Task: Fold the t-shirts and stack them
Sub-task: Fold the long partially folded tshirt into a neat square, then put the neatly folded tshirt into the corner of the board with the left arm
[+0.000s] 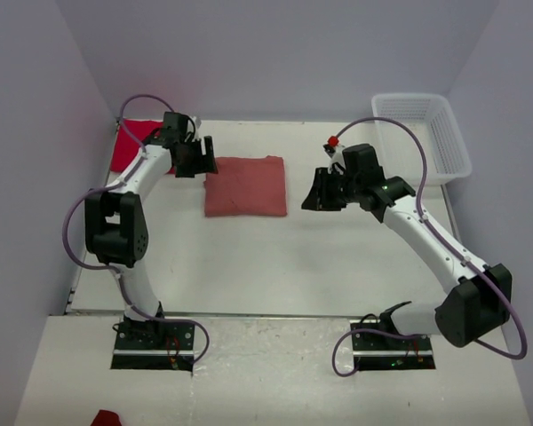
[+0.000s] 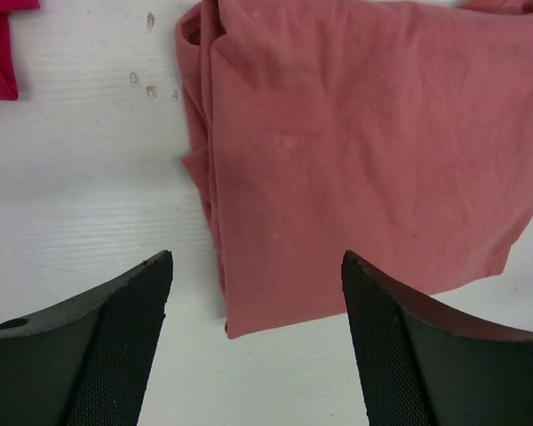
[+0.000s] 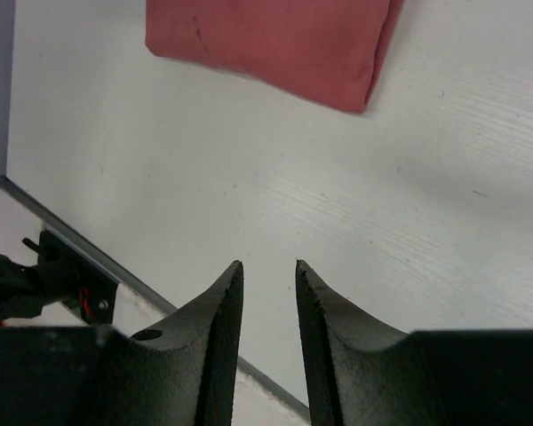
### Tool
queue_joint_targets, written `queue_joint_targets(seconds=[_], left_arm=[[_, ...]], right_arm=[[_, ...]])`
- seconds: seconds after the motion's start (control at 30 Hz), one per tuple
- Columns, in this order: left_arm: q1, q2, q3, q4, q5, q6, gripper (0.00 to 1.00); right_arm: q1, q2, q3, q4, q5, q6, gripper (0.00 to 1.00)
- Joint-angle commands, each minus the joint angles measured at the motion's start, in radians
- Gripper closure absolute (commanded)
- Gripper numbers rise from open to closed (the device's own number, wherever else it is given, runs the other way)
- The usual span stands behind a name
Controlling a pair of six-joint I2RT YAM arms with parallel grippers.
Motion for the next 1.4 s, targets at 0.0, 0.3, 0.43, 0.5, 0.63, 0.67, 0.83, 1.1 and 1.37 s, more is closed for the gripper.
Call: queue_joint_targets(seconds=[0.0,0.3,0.43,0.5,0.63,0.67,0.83,1.1,1.37], left_arm=[[0.036,0.013,0.016,-0.006,0.053,0.053,0.22],[0.136,0.136,0.034,-0.012,0.217,0.138,0.20],[0.165,0.185,0.042,0.011,0.304,0.153,0.20],[0.173,0.199,0.045,0.025,0.372,0.153,0.20],[0.185,0.211,0.019,0.066,0.476,0.145,0.20],[0.188,0.219,0.013,0.068,0.499,0.145,0.20],[0.197,0.219,-0.015,0.099,0.534,0.130,0.20],[0.199,0.251,0.014,0.039,0.427,0.145,0.19],[0.200,0.269,0.014,0.037,0.461,0.145,0.19]], right_arm=[[0.005,-0.064,-0.023,-0.013,0.104,-0.030,0.68],[-0.002,-0.105,-0.120,0.045,0.115,-0.066,0.68],[-0.010,-0.104,-0.124,0.055,0.110,-0.067,0.68],[-0.010,-0.105,-0.118,0.055,0.109,-0.070,0.68],[-0.016,-0.113,-0.106,0.055,0.109,-0.067,0.68],[-0.016,-0.114,-0.106,0.058,0.106,-0.067,0.68],[-0.015,-0.114,-0.100,0.058,0.101,-0.061,0.69],[-0.021,-0.162,-0.114,0.061,0.106,-0.066,0.68],[-0.026,-0.165,-0.135,0.079,0.097,-0.058,0.68]])
